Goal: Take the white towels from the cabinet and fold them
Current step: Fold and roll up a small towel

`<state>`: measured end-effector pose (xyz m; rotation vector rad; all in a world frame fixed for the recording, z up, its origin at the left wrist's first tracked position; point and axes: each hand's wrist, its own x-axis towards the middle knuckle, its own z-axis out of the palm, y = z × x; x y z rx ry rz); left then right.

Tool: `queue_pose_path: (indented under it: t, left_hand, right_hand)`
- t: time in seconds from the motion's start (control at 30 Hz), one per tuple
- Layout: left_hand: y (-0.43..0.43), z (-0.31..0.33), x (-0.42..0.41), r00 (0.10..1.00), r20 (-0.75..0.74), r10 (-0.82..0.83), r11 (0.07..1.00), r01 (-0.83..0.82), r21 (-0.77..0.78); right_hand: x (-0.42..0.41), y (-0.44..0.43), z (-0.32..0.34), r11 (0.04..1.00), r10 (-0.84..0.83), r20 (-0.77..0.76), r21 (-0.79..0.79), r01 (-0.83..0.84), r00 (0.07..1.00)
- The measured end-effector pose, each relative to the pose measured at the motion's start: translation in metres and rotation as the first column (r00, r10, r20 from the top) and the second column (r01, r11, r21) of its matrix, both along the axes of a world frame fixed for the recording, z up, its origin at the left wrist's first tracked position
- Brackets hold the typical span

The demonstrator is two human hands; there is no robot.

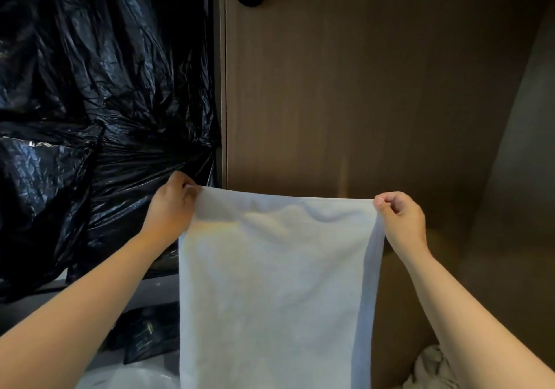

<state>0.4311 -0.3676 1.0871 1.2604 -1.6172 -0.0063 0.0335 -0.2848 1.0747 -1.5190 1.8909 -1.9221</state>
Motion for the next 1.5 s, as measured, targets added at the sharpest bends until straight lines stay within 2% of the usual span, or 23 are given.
queue_pose_path:
  t: [0.3, 0.4, 0.5, 0.6, 0.77, 0.93, 1.1, 1.37, 1.5]
  left_hand:
    - [0.017, -0.002, -0.011, 0.993, -0.105, -0.05, 0.992, 0.062, 0.114]
    - [0.03, -0.002, -0.01, 0.978, -0.195, -0.075, 0.956, 0.126, 0.265]
    - [0.046, -0.011, -0.009, 0.908, -0.395, -0.143, 0.871, 0.304, 0.385]
    - [0.056, -0.027, -0.014, 0.901, -0.421, -0.104, 0.857, 0.296, 0.421]
    - [0.069, -0.037, -0.032, 0.867, -0.488, -0.101, 0.868, 0.316, 0.383]
    - [0.079, -0.018, -0.054, 0.85, -0.511, -0.126, 0.935, 0.274, 0.227]
    - [0.083, 0.014, -0.072, 0.843, -0.505, -0.185, 0.957, 0.271, 0.102]
    - [0.101, 0.027, -0.098, 0.806, -0.519, -0.283, 0.919, 0.384, 0.096]
    - [0.12, 0.015, -0.108, 0.691, -0.622, -0.368, 0.834, 0.541, 0.108]
  right_hand:
    - [-0.005, 0.009, -0.013, 0.999, 0.029, 0.033, 0.028, -0.03, 0.999]
    - [-0.008, 0.013, -0.018, 0.997, 0.059, 0.106, 0.052, -0.064, 0.993]
    - [-0.01, 0.02, -0.03, 0.988, 0.1, 0.127, 0.105, -0.114, 0.987]
    - [-0.008, 0.03, -0.043, 0.974, 0.145, 0.121, 0.159, -0.164, 0.982]
    - [0.01, 0.042, -0.047, 0.966, 0.215, 0.221, 0.097, -0.241, 0.951]
    - [0.036, 0.049, -0.02, 0.978, 0.206, 0.279, -0.07, -0.194, 0.938]
    - [0.058, 0.055, 0.015, 0.958, 0.267, 0.246, -0.17, -0.23, 0.932]
    - [0.097, 0.066, 0.031, 0.913, 0.399, 0.195, -0.18, -0.367, 0.896]
    - [0.113, 0.073, 0.02, 0.893, 0.45, 0.197, -0.124, -0.434, 0.871]
